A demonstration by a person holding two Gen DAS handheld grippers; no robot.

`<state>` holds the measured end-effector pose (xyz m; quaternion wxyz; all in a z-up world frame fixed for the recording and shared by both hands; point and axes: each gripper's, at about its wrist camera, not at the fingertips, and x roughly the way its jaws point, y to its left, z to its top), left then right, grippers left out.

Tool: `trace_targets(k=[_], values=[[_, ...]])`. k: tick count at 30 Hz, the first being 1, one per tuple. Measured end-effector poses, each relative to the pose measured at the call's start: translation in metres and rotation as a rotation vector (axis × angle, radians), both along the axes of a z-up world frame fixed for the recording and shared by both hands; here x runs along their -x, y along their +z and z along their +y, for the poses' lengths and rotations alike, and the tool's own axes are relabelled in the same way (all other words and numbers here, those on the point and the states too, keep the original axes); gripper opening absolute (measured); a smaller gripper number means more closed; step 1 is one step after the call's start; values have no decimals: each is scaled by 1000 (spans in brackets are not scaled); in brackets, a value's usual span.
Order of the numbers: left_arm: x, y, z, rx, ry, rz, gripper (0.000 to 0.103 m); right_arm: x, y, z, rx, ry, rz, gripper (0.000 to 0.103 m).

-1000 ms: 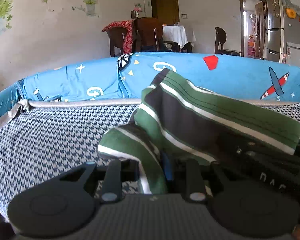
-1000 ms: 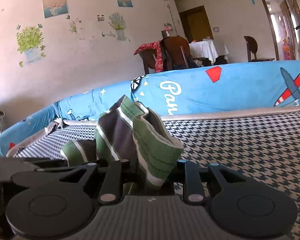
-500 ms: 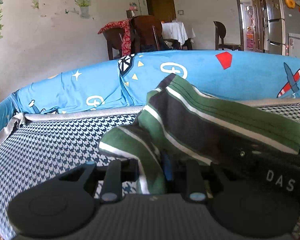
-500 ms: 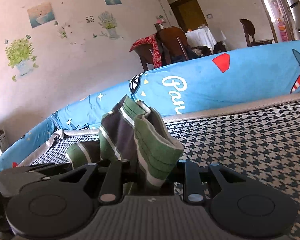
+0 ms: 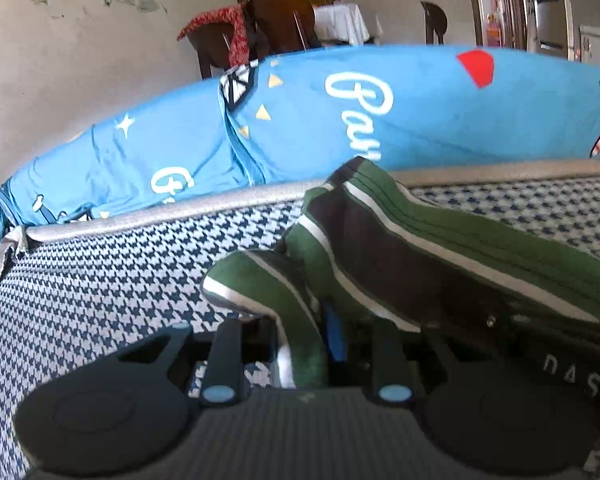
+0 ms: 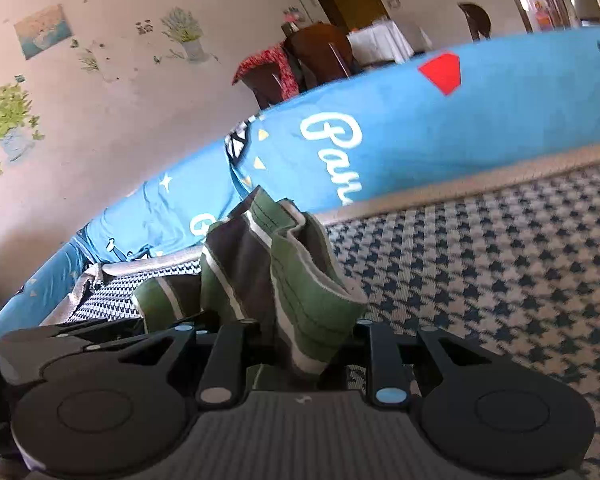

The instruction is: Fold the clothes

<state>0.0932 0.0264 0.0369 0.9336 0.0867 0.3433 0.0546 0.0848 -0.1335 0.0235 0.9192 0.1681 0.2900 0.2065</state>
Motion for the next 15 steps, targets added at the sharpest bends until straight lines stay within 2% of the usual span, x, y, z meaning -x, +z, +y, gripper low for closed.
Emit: trace_targets(k=[3,6,12,15], values=[[-10,-10,1,-22,-16,5,23,-9,-12,2,-18,-6,41,24],[-18,-22,3,-20,-18,36,27,-15,-20,4,0,-8,47,24],[-24,-18,28,102,57,64,44,-21,-31,1,72,-18,114,33],[-24,-14,44,98,141,53,47,-22,-29,-7,102,-59,103,39]])
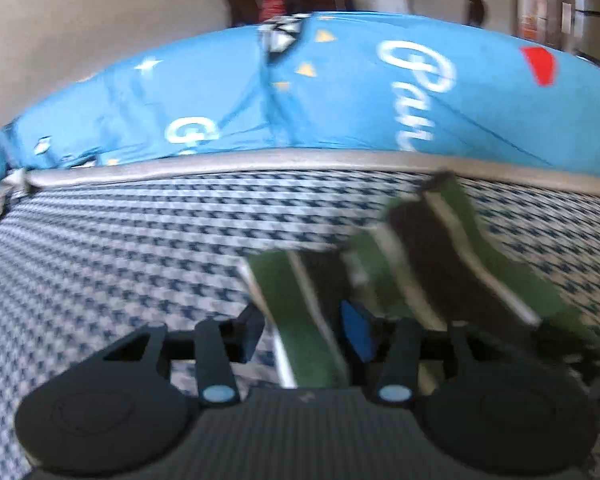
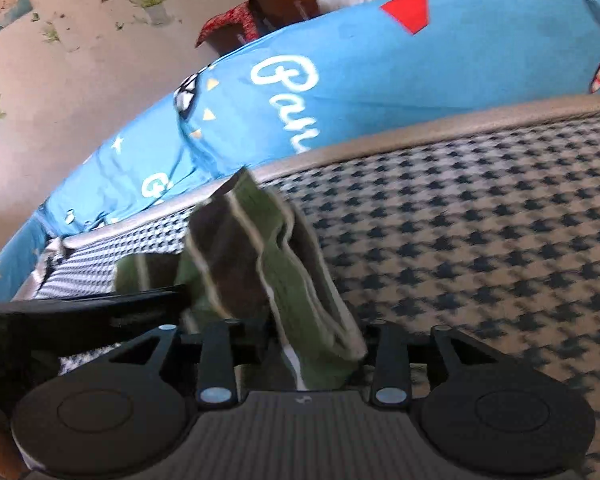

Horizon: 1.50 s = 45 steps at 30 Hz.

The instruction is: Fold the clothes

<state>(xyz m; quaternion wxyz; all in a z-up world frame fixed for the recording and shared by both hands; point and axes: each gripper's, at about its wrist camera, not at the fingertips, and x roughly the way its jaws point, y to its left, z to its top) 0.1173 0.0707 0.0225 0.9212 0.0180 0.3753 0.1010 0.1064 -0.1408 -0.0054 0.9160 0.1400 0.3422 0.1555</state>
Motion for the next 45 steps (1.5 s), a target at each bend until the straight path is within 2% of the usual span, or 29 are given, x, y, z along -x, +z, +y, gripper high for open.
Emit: trace_targets(k=[3,8,11,14,17,19,24,27,32,34,38,42,45], values=[[0,0,18,15,74,8,50,1,6,-10,21,-49,-23,41],[-2,-8,38,10,134,55,53,6,19,-16,122,-107,-99,42],[1,-5,45,52,137,38,55,4,24,-22,96,-104,-109,42],[3,2,45,69,131,-1,63,3,29,-22,46,-66,-122,41],[2,6,40,93,111,-23,63,4,33,-12,29,13,-156,40],[1,8,37,110,98,-31,63,6,34,-5,25,65,-168,33],[0,10,32,116,77,-53,65,11,29,11,50,155,-187,30],[-5,0,27,100,72,-17,68,11,23,17,73,192,-180,30],[-20,-18,27,80,81,22,68,1,6,12,83,162,-114,29],[-24,-22,25,67,84,24,69,-1,5,8,76,152,-111,26],[-31,-28,22,26,102,27,79,-3,3,7,68,153,-106,27],[-32,-25,23,17,125,24,79,-8,-2,8,86,138,-94,27],[-30,-16,19,-31,143,-8,79,-10,0,7,79,132,-87,27]])
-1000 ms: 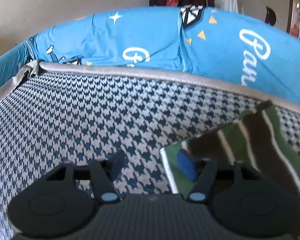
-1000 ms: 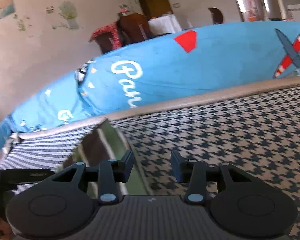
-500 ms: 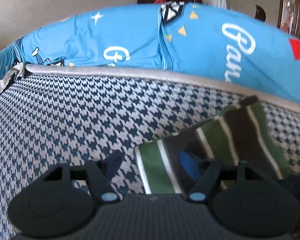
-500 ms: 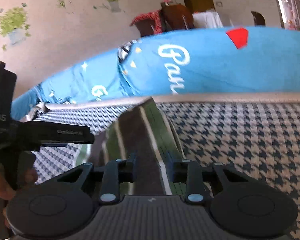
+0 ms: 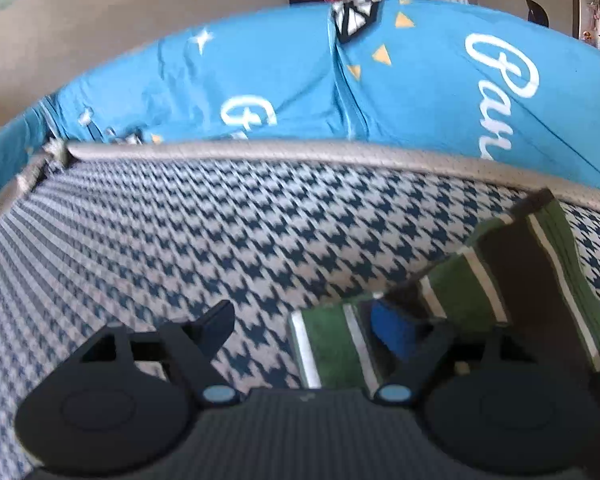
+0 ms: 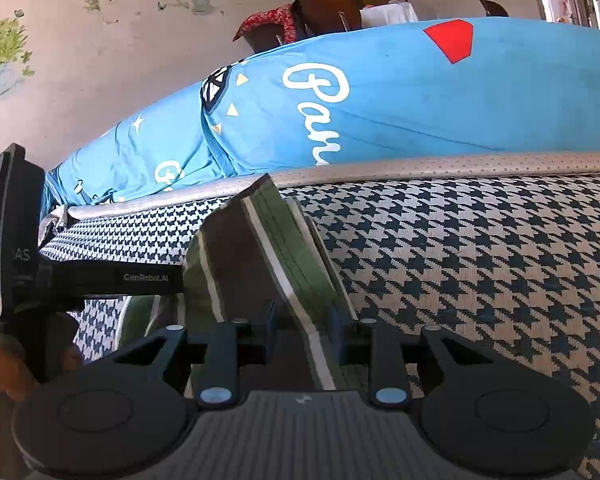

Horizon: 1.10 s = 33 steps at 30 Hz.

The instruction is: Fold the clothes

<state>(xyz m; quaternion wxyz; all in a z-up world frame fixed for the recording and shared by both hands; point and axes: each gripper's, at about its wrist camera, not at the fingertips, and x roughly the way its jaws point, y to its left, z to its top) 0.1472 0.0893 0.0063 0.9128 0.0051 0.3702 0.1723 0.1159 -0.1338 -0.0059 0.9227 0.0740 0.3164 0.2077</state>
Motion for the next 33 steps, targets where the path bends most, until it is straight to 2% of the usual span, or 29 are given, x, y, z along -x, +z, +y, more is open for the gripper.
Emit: trace_targets(k=[2,7,11,15,18,20,22,28,33], values=[[3,8,-2,5,1,-27,79,1,4,-2,-10,0,8,27],[14,26,-7,129,-58,-59,80,8,19,-7,-38,9,8,31],[25,22,-24,164,-144,-26,81,12,27,-11,-33,12,30,33],[31,9,-33,191,-182,19,81,16,26,-14,0,5,69,34],[32,-2,-44,141,-206,36,82,21,24,-17,29,-5,88,34],[32,-8,-50,95,-213,34,89,22,20,-16,43,2,90,35],[31,-10,-51,79,-211,31,91,20,16,-15,57,3,100,35],[32,-6,-47,91,-204,32,91,7,-1,-13,64,-28,181,40],[42,3,-46,75,-233,57,91,10,5,-15,56,-40,184,40]])
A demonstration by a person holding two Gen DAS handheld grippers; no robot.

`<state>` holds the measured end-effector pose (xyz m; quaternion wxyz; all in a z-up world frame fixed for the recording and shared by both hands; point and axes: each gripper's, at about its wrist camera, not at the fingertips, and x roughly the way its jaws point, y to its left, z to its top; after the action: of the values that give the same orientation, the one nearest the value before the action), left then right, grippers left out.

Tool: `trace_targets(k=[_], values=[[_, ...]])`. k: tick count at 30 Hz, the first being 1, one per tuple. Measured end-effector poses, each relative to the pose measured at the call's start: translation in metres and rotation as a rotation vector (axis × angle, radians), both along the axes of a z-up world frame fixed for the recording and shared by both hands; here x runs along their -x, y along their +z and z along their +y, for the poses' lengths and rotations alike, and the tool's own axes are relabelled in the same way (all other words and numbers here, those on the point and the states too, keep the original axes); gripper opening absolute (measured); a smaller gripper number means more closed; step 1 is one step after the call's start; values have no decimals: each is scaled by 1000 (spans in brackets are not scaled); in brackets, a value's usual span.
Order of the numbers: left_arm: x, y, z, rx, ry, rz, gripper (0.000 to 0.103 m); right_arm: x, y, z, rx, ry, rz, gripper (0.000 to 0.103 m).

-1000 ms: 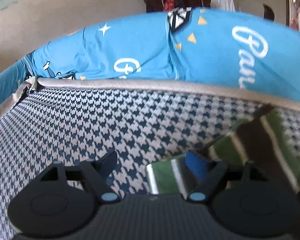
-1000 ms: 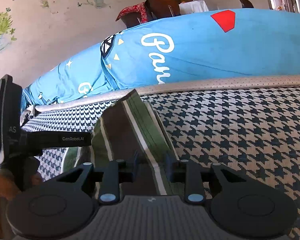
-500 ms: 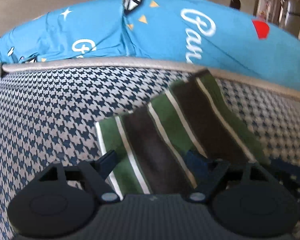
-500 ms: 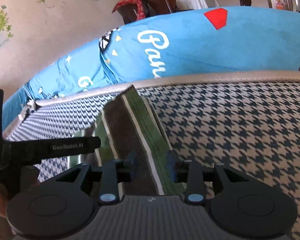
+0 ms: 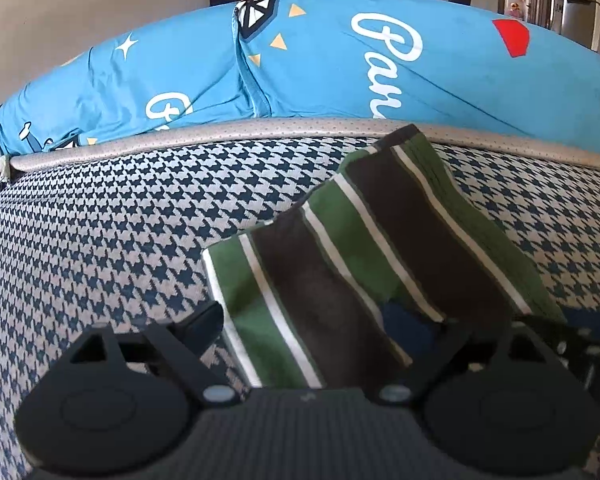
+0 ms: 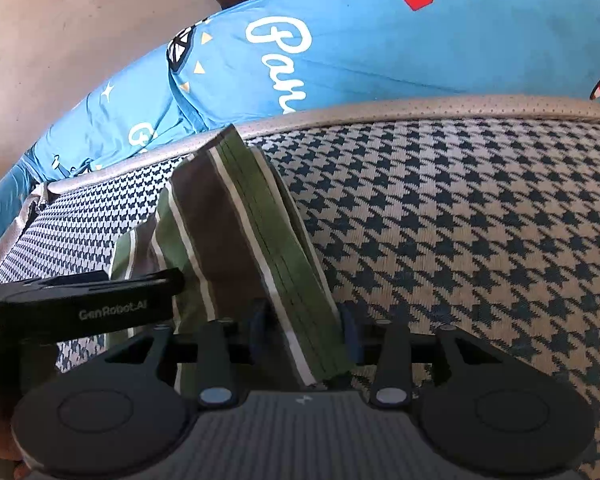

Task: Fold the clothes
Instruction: 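Lower the striped bundle onto the bed and open the left gripper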

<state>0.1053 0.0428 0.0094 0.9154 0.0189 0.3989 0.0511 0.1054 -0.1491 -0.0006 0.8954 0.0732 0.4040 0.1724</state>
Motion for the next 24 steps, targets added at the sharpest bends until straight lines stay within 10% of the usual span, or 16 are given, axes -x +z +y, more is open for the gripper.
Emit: trace_targets(k=[11,24], values=[[39,2,-7,-80,-81,30,91,20,30,-4,-10,55,-106,40],[47,-21,-1,-32,-29,129,103,8,-7,5,146,28,-26,48]])
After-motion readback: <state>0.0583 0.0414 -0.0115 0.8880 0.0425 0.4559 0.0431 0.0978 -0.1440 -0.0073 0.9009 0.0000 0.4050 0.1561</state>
